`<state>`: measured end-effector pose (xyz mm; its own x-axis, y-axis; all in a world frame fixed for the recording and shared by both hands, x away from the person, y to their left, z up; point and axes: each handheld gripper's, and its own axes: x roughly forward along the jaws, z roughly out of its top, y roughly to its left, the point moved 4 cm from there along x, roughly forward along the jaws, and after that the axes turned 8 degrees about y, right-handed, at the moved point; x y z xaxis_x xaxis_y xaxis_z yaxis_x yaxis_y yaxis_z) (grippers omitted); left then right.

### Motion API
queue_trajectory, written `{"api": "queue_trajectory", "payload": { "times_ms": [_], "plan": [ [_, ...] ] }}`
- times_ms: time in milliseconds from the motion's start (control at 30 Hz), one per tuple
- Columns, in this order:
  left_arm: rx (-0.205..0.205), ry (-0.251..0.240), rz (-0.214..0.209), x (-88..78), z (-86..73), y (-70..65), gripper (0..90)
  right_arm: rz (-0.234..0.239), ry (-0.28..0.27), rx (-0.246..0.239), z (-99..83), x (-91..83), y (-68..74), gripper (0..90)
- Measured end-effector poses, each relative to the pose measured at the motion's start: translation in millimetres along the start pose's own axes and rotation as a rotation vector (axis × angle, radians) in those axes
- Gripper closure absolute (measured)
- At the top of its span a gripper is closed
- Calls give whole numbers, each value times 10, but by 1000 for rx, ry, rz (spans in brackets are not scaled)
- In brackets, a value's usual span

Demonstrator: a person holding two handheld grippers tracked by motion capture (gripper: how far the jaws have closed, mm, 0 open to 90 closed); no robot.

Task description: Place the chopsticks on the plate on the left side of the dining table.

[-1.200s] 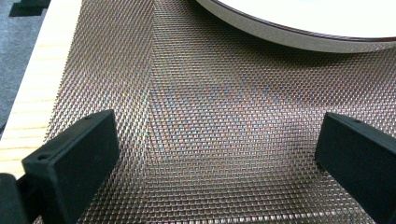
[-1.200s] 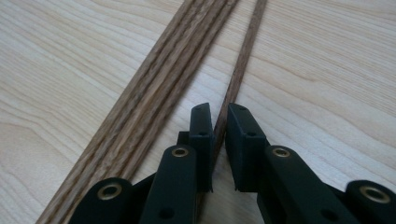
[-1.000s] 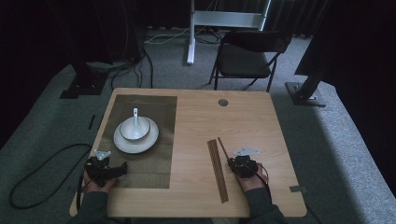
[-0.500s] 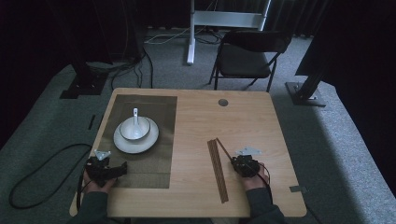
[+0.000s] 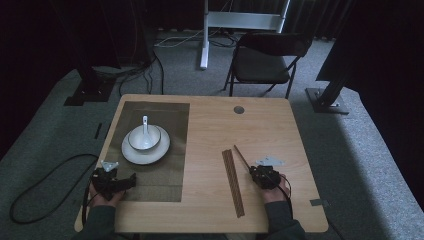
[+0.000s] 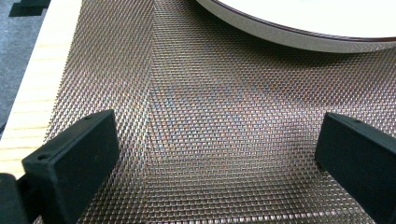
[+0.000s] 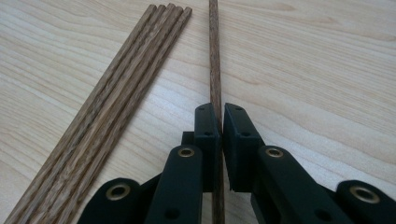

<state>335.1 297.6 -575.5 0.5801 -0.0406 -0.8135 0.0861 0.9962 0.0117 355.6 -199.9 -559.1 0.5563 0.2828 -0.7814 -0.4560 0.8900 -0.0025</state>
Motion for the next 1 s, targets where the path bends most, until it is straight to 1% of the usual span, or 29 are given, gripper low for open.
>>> {"api": "queue_trajectory", "payload": {
  "times_ms": [233, 333, 500, 733, 1000],
  "plan": [
    [0, 0, 0, 0, 0, 0, 1, 7, -9, -2, 6, -25, 7, 847],
    [0, 0, 0, 0, 0, 0, 1, 16, -14, -17, 15, -38, 32, 847],
    [0, 0, 0, 0, 0, 0, 1, 20, -22, -26, 30, -54, 56, 847],
    [0, 0, 0, 0, 0, 0, 1, 35, -54, -60, 110, -159, 105, 847],
    [0, 0, 0, 0, 0, 0, 1, 44, -58, -104, 165, -191, 162, 846]
  ]
}}
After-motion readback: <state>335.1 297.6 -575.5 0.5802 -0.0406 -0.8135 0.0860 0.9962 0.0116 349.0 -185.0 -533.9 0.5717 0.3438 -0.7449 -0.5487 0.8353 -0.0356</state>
